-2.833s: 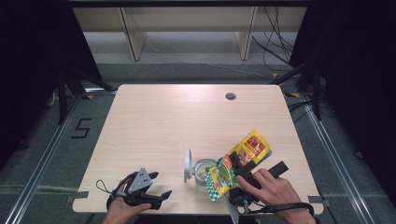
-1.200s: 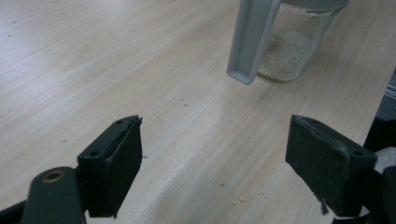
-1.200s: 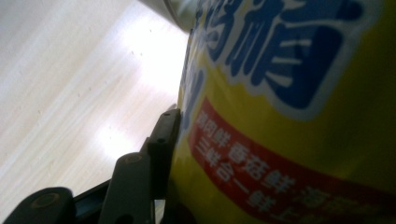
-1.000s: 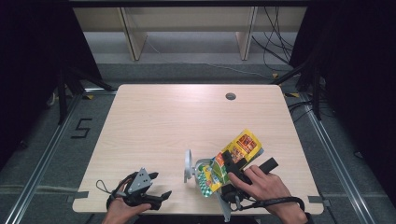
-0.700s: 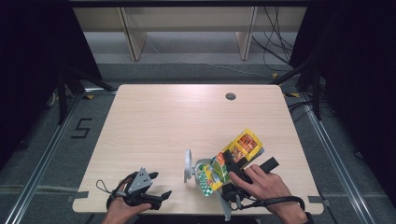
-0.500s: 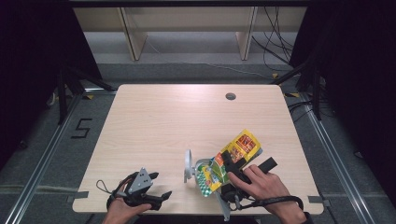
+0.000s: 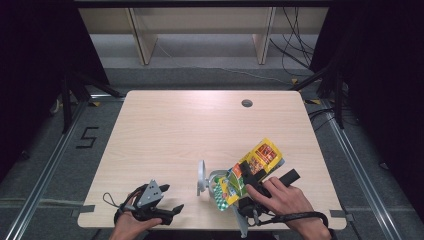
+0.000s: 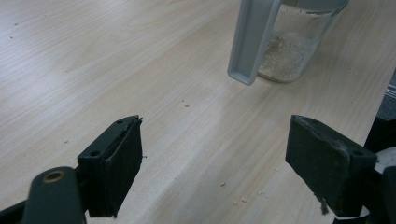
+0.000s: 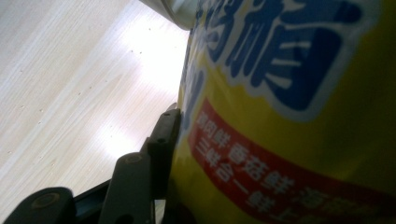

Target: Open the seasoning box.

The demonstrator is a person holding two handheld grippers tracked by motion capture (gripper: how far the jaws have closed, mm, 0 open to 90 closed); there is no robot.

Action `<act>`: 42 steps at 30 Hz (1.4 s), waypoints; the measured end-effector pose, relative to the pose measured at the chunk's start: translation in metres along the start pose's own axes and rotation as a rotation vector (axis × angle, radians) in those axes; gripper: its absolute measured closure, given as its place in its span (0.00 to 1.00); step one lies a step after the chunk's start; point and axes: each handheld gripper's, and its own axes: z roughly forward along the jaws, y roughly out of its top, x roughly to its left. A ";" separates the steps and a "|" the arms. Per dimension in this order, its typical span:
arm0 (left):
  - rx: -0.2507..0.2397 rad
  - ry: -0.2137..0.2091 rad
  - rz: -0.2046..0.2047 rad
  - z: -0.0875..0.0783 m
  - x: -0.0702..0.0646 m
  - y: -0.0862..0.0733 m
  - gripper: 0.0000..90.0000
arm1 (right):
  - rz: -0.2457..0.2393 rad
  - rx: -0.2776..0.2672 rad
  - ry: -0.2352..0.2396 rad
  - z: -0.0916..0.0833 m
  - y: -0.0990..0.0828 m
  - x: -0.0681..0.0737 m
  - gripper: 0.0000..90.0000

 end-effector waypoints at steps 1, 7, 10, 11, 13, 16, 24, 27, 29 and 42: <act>0.010 0.003 0.008 0.000 0.001 0.001 0.20 | -0.018 -0.006 -0.004 0.001 0.001 0.000 0.61; -0.006 -0.017 -0.008 0.001 -0.001 0.001 0.20 | -0.002 -0.023 -0.030 0.002 0.002 0.000 0.61; -0.017 -0.010 -0.016 0.003 -0.002 0.000 0.20 | -0.030 -0.040 -0.012 0.007 0.005 0.000 0.61; -0.013 -0.014 -0.015 0.002 -0.002 0.000 0.20 | 0.030 -0.022 -0.001 0.006 0.005 0.003 0.61; -0.008 -0.010 0.004 0.001 0.000 0.001 0.20 | 0.020 -0.035 -0.016 0.005 0.001 0.003 0.61; -0.011 -0.015 -0.005 0.002 -0.001 0.000 0.20 | -0.015 -0.027 -0.027 0.005 0.001 0.001 0.61; -0.019 -0.011 -0.005 0.003 -0.001 0.001 0.20 | 0.016 -0.020 -0.026 0.004 0.003 0.003 0.61; -0.007 -0.007 0.000 0.001 -0.001 0.001 0.20 | -0.026 -0.024 -0.009 0.005 -0.001 0.000 0.61; -0.008 -0.012 0.010 0.001 0.001 0.001 0.20 | -0.012 -0.014 -0.022 0.004 -0.003 0.001 0.61; -0.010 -0.011 -0.006 0.000 -0.001 0.000 0.20 | -0.024 -0.011 0.004 0.002 -0.008 -0.001 0.61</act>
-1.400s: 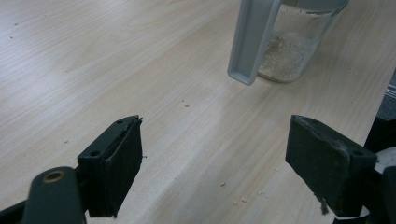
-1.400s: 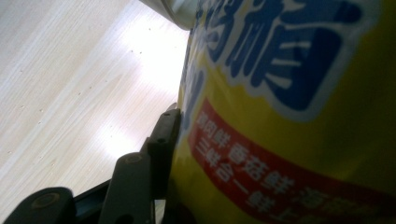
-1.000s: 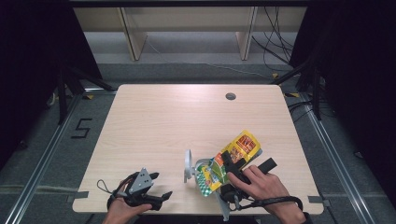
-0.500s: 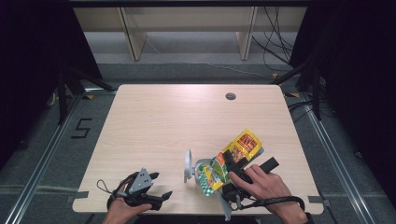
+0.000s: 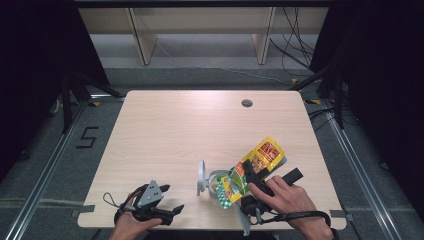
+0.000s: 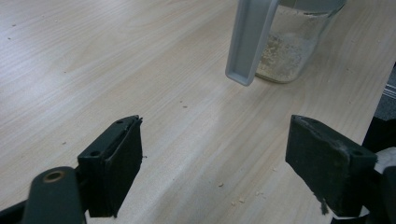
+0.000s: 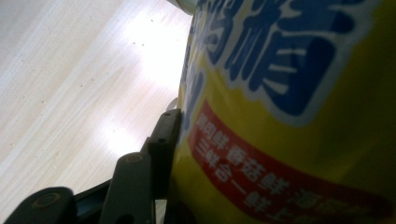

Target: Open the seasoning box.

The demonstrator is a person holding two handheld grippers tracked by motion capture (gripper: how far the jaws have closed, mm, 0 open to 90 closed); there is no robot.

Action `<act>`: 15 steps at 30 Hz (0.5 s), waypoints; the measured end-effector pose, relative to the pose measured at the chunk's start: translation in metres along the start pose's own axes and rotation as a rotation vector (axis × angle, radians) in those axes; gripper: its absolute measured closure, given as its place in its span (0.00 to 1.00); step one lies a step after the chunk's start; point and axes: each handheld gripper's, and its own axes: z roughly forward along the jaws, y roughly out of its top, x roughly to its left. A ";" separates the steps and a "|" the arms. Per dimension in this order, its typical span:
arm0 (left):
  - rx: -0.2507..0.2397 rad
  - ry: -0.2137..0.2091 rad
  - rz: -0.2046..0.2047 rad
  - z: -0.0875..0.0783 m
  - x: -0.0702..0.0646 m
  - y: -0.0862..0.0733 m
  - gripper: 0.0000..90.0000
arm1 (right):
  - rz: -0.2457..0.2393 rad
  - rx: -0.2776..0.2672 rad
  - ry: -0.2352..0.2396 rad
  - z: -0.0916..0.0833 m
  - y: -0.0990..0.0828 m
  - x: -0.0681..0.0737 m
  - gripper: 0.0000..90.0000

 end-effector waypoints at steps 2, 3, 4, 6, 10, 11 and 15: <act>0.002 -0.007 -0.011 0.000 0.000 0.001 0.20 | -0.007 0.005 -0.020 -0.001 0.000 0.001 0.61; 0.000 -0.005 -0.008 0.000 0.000 0.001 0.20 | 0.016 0.015 -0.016 -0.002 0.001 0.002 0.61; -0.005 -0.001 -0.007 0.000 0.000 0.000 0.20 | 0.023 0.019 -0.017 -0.002 0.002 0.002 0.61; -0.004 0.000 -0.011 0.001 0.001 0.000 0.20 | 0.022 0.019 -0.018 -0.002 0.002 0.002 0.61; -0.003 0.012 0.017 0.000 0.005 0.000 0.20 | 0.028 0.005 -0.018 -0.001 0.002 0.002 0.61; -0.006 0.005 0.011 0.000 0.005 0.000 0.20 | 0.028 0.007 -0.017 -0.001 0.002 0.002 0.61; 0.006 0.012 -0.004 0.000 0.002 0.000 0.20 | -0.011 -0.006 -0.005 0.000 0.000 -0.001 0.61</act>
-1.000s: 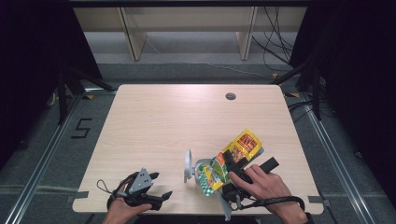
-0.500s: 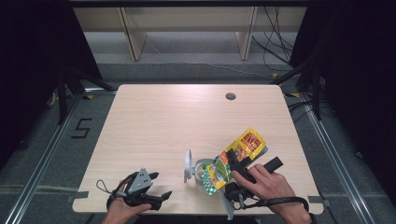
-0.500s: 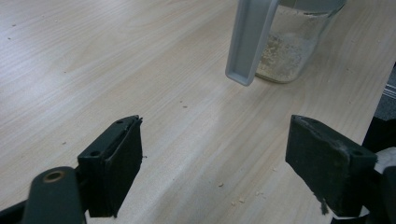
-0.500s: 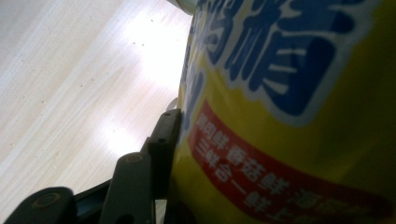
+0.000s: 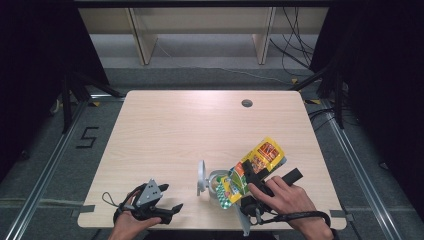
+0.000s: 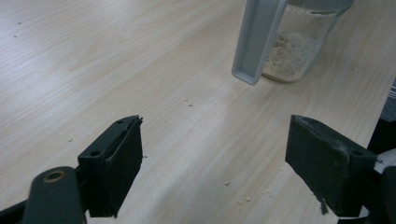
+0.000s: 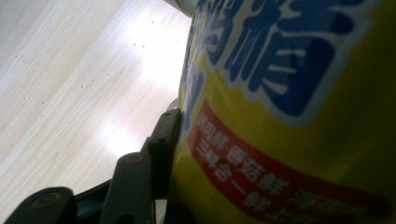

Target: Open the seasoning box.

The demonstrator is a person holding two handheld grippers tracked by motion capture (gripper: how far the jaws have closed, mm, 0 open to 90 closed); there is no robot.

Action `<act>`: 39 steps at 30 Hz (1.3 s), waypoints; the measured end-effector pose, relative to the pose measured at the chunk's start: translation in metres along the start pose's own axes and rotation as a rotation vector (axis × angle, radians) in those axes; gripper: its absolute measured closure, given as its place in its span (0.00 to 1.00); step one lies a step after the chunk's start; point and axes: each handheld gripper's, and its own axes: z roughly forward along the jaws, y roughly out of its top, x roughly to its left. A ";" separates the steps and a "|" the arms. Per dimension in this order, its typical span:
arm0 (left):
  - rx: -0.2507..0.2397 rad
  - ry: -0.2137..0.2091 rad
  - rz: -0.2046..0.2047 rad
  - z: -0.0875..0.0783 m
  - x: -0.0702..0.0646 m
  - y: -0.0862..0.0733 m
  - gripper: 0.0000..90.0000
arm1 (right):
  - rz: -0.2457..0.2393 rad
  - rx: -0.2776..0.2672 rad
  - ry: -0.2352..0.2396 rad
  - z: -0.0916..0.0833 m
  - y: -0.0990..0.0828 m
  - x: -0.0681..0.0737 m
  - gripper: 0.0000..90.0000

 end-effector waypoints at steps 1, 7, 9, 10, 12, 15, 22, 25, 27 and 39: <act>-0.004 -0.011 -0.001 0.000 0.000 0.000 0.20 | 0.001 0.002 -0.001 0.000 0.000 0.000 0.61; -0.006 -0.009 -0.002 0.000 0.000 0.000 0.20 | 0.008 0.003 0.002 0.000 -0.001 0.001 0.61; -0.003 -0.010 0.007 0.000 0.001 0.001 0.20 | 0.006 0.010 -0.017 0.000 -0.001 0.002 0.61; -0.004 -0.002 -0.003 0.000 0.000 0.000 0.20 | 0.020 0.004 0.003 0.000 -0.001 0.002 0.61; -0.003 -0.010 0.000 0.000 0.000 0.000 0.20 | 0.042 0.012 0.007 -0.001 -0.001 0.003 0.61; -0.003 -0.009 0.001 0.000 0.000 0.000 0.20 | 0.037 0.008 -0.017 -0.001 -0.001 0.003 0.61; -0.010 -0.002 0.007 0.001 -0.001 -0.001 0.20 | 0.010 0.015 -0.013 -0.001 -0.002 0.003 0.61; -0.002 -0.007 0.009 0.000 0.000 0.001 0.20 | 0.018 0.007 -0.018 -0.001 -0.002 0.003 0.61; -0.014 -0.007 0.006 0.001 0.000 -0.001 0.20 | 0.018 0.008 0.012 -0.001 -0.002 0.002 0.61; -0.006 0.003 0.011 0.001 -0.001 0.000 0.20 | 0.022 0.006 0.004 -0.003 -0.002 0.002 0.61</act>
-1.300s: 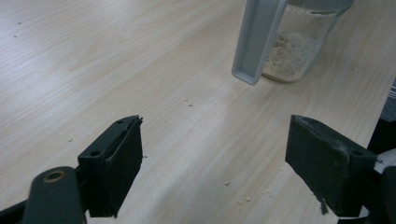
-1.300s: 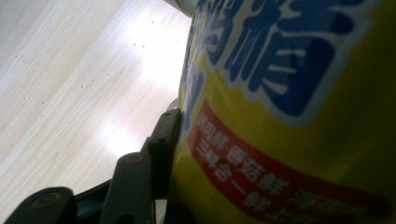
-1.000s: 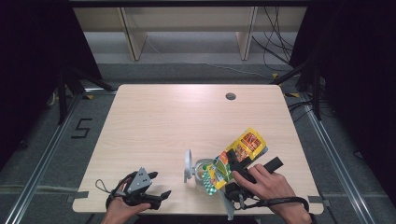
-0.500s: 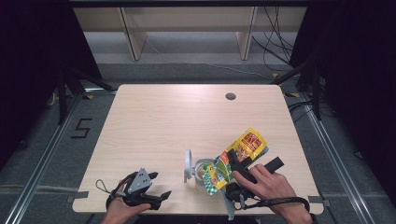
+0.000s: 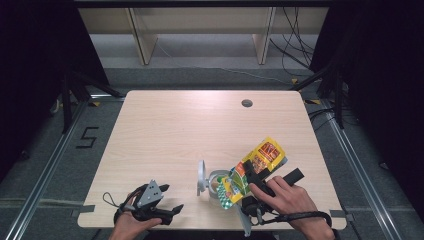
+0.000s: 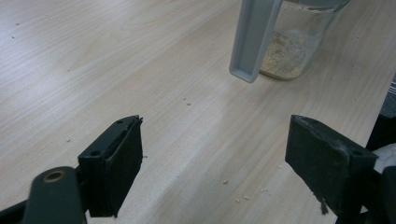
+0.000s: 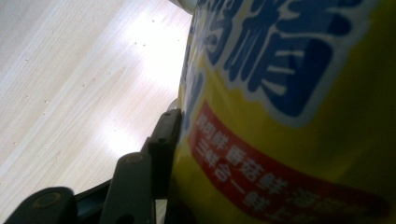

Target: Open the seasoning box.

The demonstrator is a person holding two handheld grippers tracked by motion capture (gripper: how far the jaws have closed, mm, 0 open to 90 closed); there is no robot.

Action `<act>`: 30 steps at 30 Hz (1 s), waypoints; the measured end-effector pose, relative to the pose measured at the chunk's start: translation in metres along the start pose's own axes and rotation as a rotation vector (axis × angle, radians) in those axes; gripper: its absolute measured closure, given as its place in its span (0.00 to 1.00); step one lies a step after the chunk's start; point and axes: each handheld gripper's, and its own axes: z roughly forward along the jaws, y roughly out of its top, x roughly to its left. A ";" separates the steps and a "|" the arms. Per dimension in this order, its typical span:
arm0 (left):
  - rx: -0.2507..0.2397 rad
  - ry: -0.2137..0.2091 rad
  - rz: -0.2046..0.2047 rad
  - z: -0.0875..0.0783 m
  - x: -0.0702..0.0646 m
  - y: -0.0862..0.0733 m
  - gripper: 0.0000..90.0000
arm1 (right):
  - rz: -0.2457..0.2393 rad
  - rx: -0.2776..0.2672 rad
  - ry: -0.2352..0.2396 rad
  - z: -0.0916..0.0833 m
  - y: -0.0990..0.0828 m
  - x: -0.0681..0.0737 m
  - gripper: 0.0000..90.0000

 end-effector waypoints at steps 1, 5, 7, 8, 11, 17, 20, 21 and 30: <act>-0.003 -0.003 -0.005 0.000 0.000 0.000 0.20 | -0.011 -0.002 -0.026 0.000 0.000 0.000 0.61; 0.002 -0.011 -0.013 0.000 -0.001 0.000 0.20 | -0.025 -0.002 -0.027 -0.001 0.000 -0.001 0.61; 0.003 -0.010 0.022 0.000 0.002 0.001 0.20 | -0.010 0.005 -0.023 -0.002 0.001 -0.001 0.61; 0.001 -0.005 0.017 0.000 0.002 0.001 0.20 | 0.013 0.013 -0.020 -0.003 0.002 0.001 0.61; -0.001 -0.009 -0.018 -0.001 0.000 0.001 0.20 | -0.008 -0.005 -0.001 -0.001 0.002 -0.001 0.61; -0.003 -0.014 -0.017 -0.001 0.000 0.001 0.20 | 0.008 0.001 -0.007 -0.003 0.002 -0.002 0.61; 0.002 -0.010 -0.016 0.000 0.000 0.000 0.20 | -0.003 -0.003 -0.009 -0.002 0.000 -0.002 0.61; -0.004 -0.010 -0.024 -0.001 0.000 0.000 0.20 | -0.008 -0.003 -0.005 -0.001 0.000 -0.002 0.61; -0.010 -0.016 -0.028 -0.001 0.000 0.000 0.20 | 0.022 -0.004 -0.001 -0.001 0.000 0.000 0.61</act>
